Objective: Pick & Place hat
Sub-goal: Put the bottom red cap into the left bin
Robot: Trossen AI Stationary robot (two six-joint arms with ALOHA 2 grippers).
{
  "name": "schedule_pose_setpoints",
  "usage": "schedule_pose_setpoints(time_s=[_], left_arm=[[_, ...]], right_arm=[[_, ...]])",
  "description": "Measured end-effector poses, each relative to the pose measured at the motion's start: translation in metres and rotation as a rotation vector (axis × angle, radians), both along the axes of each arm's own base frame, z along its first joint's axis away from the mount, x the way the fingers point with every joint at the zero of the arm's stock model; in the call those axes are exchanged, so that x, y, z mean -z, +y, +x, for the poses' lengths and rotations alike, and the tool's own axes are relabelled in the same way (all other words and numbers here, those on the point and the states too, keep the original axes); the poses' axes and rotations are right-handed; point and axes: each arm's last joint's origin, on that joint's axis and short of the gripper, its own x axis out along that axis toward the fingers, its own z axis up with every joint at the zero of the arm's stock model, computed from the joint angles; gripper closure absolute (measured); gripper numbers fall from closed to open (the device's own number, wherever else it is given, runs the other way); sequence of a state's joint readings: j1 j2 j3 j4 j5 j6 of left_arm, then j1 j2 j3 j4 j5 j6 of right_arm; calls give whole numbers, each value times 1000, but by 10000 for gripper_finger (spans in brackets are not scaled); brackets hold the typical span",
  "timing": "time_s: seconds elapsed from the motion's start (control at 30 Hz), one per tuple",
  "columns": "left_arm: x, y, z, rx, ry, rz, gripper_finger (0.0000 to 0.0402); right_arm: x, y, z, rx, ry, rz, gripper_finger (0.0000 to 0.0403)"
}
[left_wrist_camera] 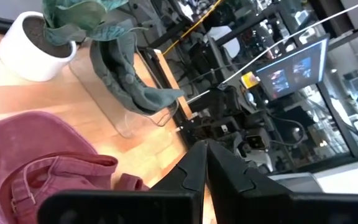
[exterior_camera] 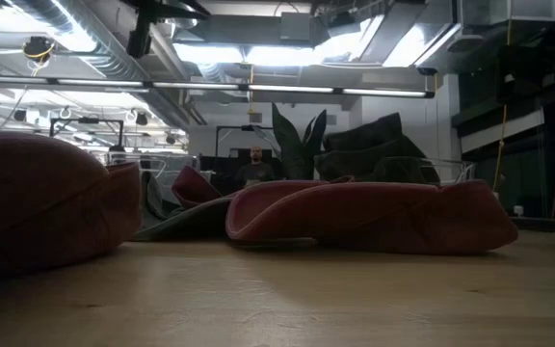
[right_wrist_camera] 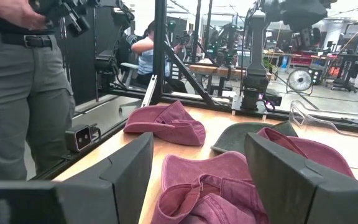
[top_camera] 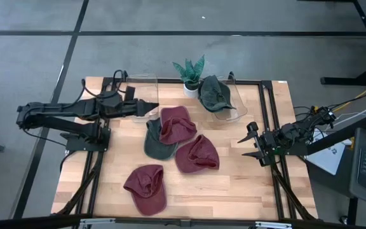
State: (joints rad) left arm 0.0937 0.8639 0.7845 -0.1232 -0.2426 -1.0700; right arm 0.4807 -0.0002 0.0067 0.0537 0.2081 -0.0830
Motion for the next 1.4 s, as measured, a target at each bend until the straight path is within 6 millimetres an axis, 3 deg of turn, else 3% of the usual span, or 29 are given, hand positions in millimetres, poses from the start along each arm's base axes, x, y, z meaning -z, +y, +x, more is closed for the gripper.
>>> schedule_pose_setpoints(time_s=[0.63, 0.87, 1.13, 1.4], left_arm=[[4, -3, 5, 149, 60, 95, 388], [22, -8, 9, 174, 124, 53, 390], [54, -40, 27, 347, 357, 147, 392], [70, -76, 24, 629, 482, 265, 394]], right_arm=[[0, 0, 0, 0, 0, 0, 150], [0, 0, 0, 0, 0, 0, 150], [0, 0, 0, 0, 0, 0, 150], [0, 0, 0, 0, 0, 0, 150]])
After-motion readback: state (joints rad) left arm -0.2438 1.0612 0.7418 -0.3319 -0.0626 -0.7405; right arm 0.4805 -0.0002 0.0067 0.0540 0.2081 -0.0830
